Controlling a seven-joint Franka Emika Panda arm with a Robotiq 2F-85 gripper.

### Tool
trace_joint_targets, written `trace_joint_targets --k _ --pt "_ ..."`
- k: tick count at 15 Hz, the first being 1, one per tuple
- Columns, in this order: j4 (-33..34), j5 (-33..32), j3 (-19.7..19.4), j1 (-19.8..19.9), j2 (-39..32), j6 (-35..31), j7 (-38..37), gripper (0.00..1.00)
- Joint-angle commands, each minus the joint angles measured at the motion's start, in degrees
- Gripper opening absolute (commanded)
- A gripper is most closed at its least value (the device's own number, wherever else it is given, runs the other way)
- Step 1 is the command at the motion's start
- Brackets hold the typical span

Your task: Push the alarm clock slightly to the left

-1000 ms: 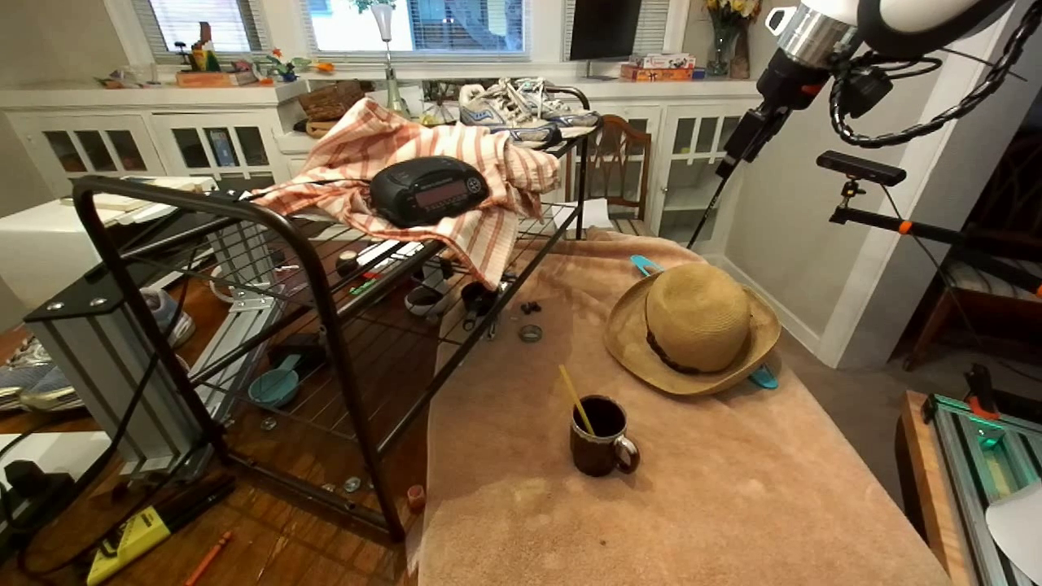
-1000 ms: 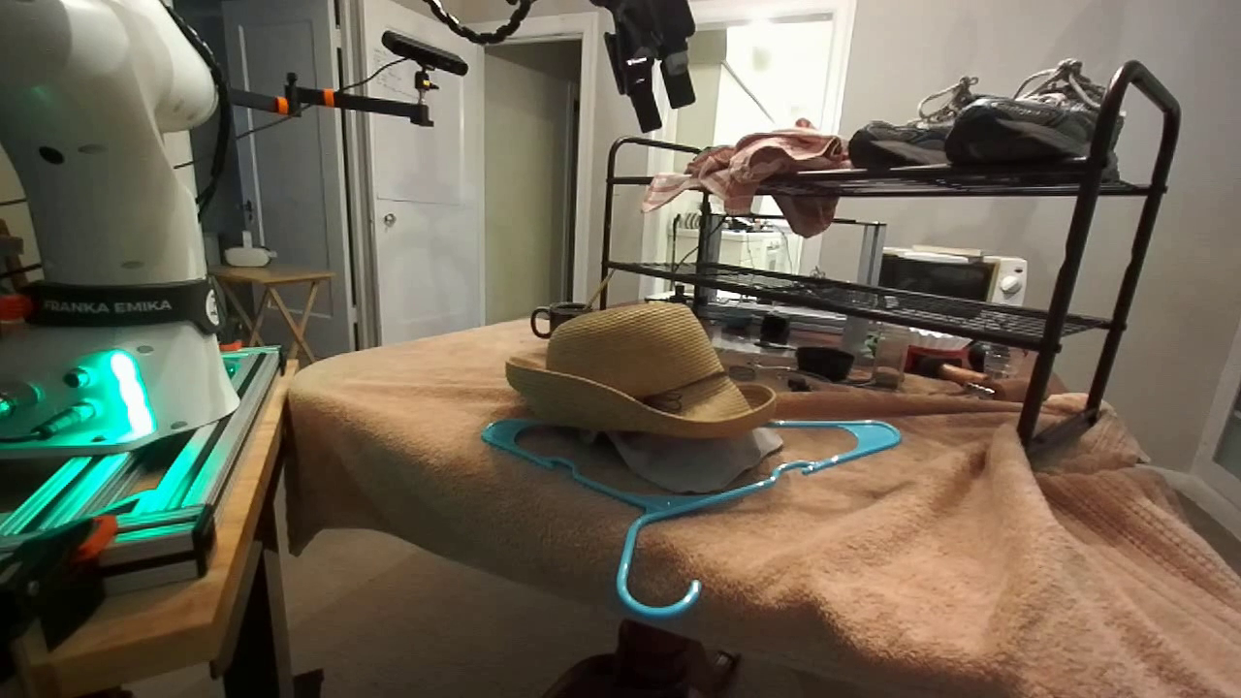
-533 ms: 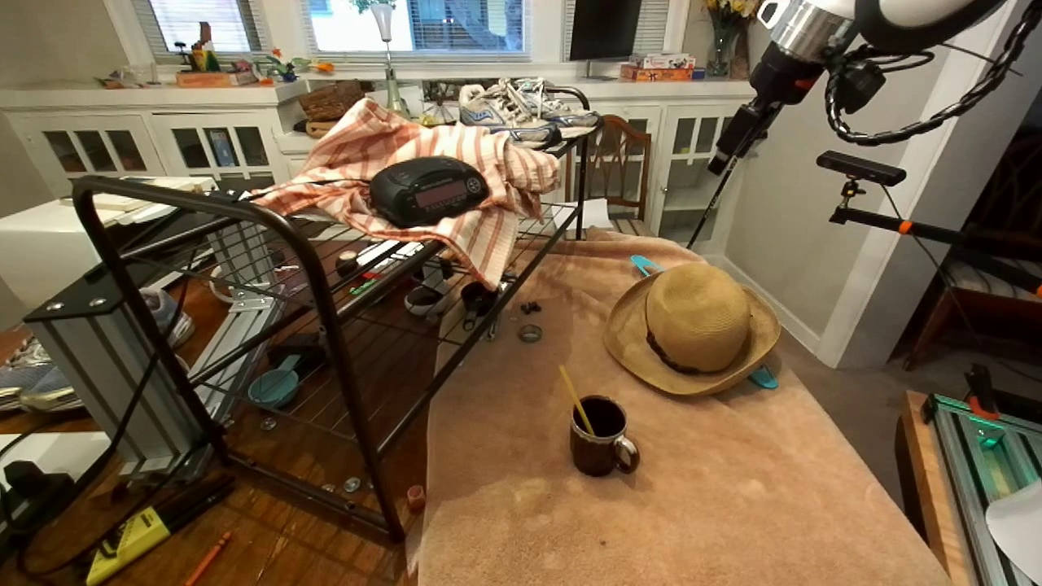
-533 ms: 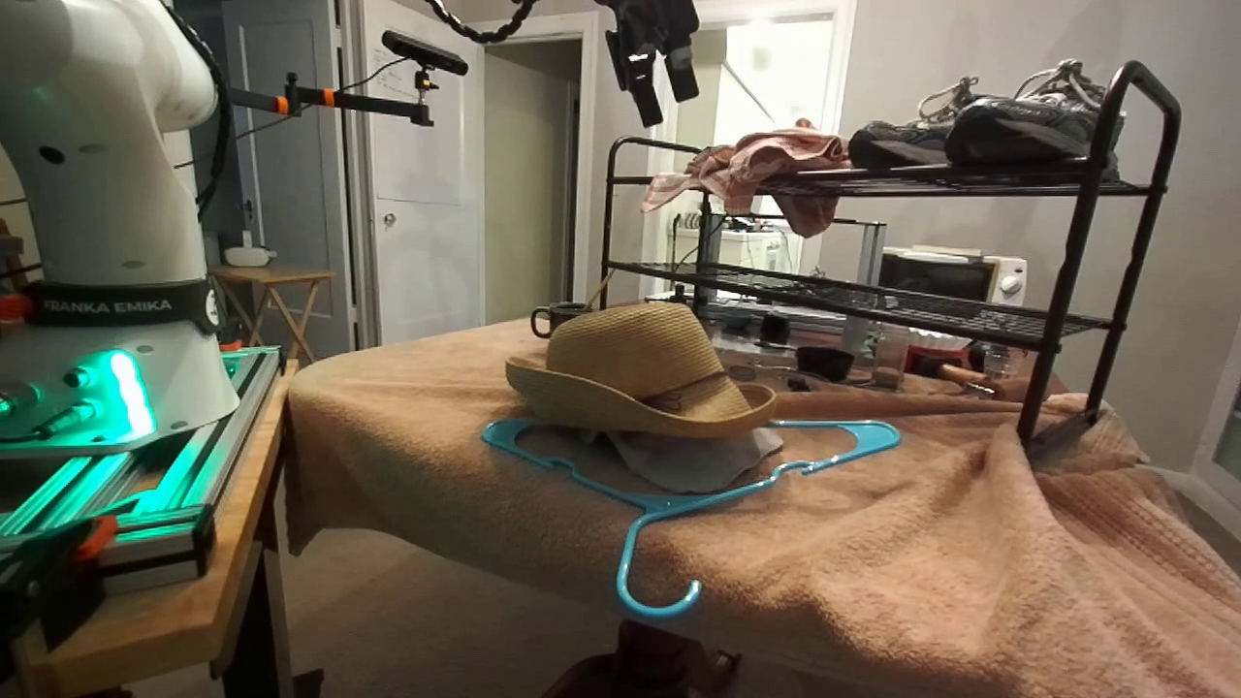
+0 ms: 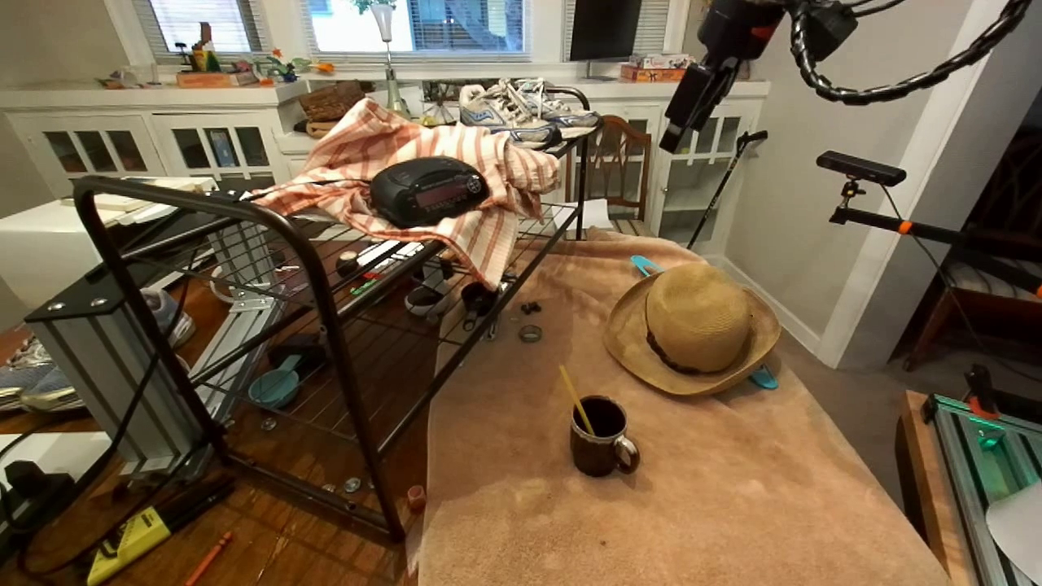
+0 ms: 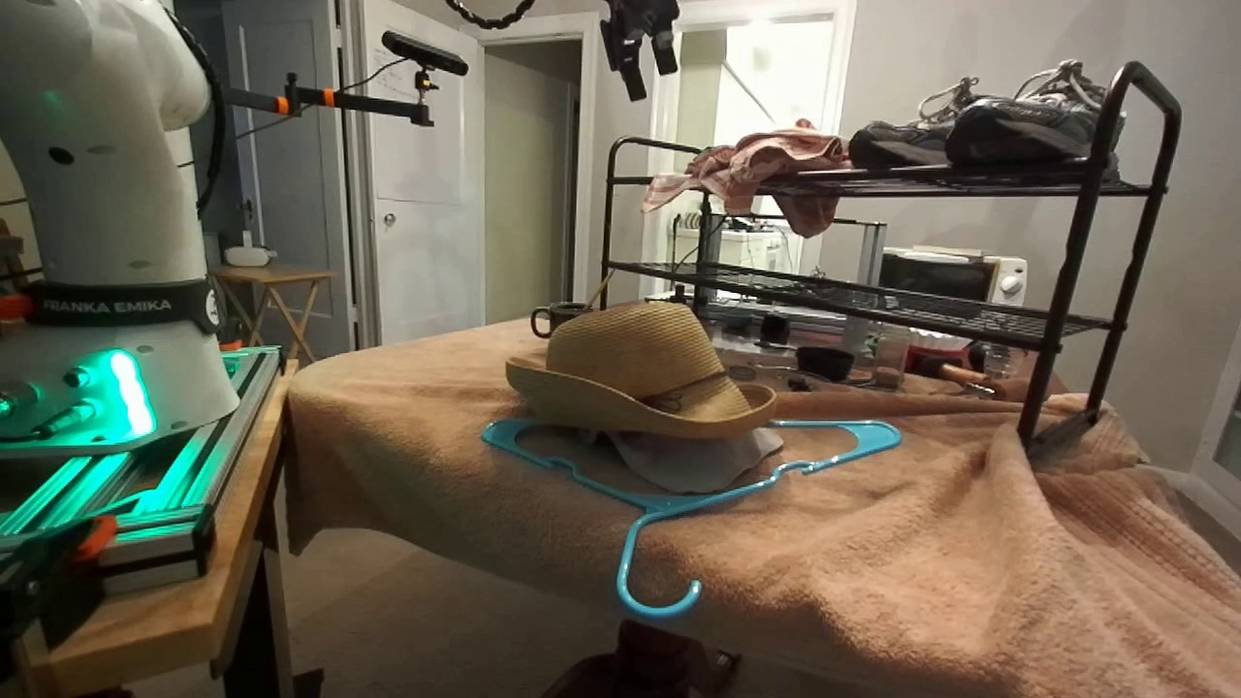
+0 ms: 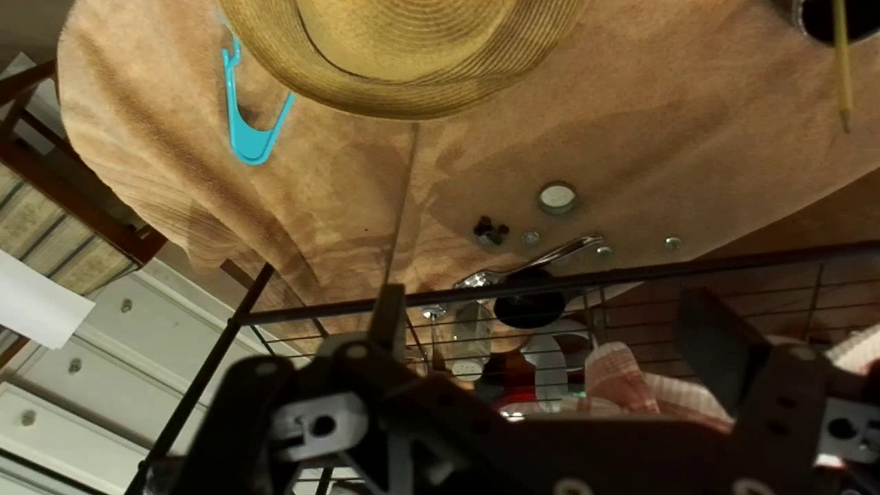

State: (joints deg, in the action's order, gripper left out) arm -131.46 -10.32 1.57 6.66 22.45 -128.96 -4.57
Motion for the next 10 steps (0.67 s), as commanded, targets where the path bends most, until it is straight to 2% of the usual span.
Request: trace_joint_targets --k 1,3,6,10 --pt "11.0 0.6 1.6 -1.6 -6.4 6.6 -3.8 1.0" --pt "16.3 2.4 2.1 -2.7 -9.3 9.1 -6.0 1.0" --pt "23.6 3.8 3.5 -4.1 -14.2 13.1 -13.3 1.0" --pt "31.6 0.7 5.7 -6.1 -20.9 13.3 -25.0 1.0"
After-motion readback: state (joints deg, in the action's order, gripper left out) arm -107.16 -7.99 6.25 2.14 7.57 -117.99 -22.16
